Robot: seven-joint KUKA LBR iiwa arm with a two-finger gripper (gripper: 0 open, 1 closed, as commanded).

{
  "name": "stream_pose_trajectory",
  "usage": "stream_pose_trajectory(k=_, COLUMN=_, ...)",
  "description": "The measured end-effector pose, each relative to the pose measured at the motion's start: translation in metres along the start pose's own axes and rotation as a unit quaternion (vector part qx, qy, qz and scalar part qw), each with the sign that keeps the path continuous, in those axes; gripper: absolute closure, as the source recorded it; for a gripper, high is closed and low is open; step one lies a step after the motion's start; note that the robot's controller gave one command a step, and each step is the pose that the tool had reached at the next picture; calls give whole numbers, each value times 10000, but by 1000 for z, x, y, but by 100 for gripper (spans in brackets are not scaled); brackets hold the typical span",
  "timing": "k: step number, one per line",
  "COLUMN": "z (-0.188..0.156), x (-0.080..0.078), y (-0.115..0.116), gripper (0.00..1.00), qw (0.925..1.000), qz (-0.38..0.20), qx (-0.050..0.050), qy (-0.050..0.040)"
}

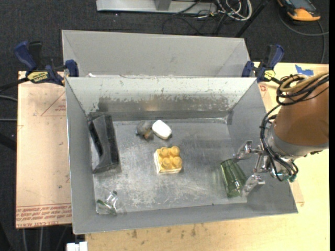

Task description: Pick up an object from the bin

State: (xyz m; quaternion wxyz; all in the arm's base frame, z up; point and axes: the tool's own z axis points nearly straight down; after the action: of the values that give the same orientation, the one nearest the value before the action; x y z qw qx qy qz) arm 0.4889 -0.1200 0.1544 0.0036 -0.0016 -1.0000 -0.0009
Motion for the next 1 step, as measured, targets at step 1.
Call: stream_pose_trajectory(k=1, z=-4, x=-2, y=0, gripper=0, qw=10000, qz=-14, qx=7, qy=-38)
